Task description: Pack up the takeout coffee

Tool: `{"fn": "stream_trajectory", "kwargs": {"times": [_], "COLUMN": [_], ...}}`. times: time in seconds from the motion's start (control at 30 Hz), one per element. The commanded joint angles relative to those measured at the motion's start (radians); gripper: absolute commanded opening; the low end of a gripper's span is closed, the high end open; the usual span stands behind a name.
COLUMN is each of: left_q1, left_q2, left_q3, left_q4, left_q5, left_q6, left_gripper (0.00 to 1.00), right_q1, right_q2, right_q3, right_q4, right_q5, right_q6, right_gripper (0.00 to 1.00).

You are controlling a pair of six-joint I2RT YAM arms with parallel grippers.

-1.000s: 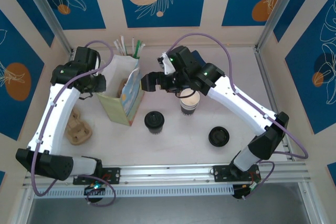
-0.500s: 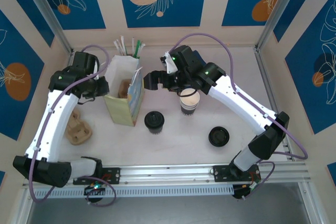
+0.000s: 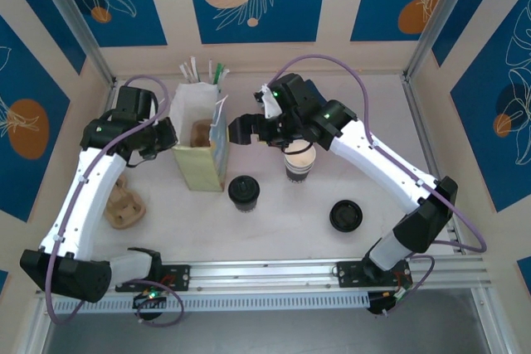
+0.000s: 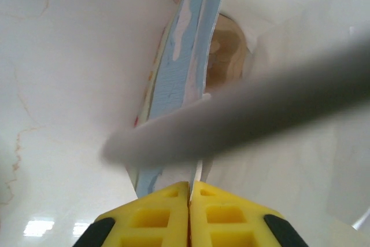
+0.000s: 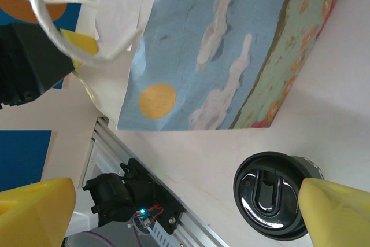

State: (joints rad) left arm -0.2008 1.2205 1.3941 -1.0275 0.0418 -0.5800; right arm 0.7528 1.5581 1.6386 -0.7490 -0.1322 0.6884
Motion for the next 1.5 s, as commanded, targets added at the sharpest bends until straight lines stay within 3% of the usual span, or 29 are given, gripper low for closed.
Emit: {"fn": "stream_trajectory", "kwargs": {"times": [0.0,0.23,0.67,0.97,1.23,1.47], "left_q1": [0.004,0.004,0.004,0.004,0.004,0.003], "left_q2": [0.006,0.017,-0.047,-0.072,-0.078,-0.087], "left_q3": [0.011,0.078,0.085,0.061,0.138,0.248], "left_q4": [0.038,-0.098,-0.265,-0.279,-0.327,-0.373], "left_q5": [0.03,-0.03,-0.048,-0.051,-0.069,-0.078], "left_q6": [-0.029,0.065,0.114,0.12,0.118,0.098], "left_gripper": [0.08,0.07,0.02,0.09,0.57,0.76], "right_q1": [-0.007,-0.007,-0.003,0.008,0.013,0.016], "right_q2": [-0.041,-0.056,-0.036,-0.035,-0.039,-0.044], "right_q3": [-0.018,-0.039,-0.023,-0.021,-0.025,-0.026], "right_q4": [0.004,-0.009,-0.013,-0.013,-0.012,-0.019], "right_q5": [-0.017,-0.006,-0.014,-0.006,0.003,0.011], "right_q6": [-0.015,-0.019,-0.02,-0.016,-0.013,-0.015], "right_gripper": [0.99,0.99,0.99,0.99,0.99,0.99]}}
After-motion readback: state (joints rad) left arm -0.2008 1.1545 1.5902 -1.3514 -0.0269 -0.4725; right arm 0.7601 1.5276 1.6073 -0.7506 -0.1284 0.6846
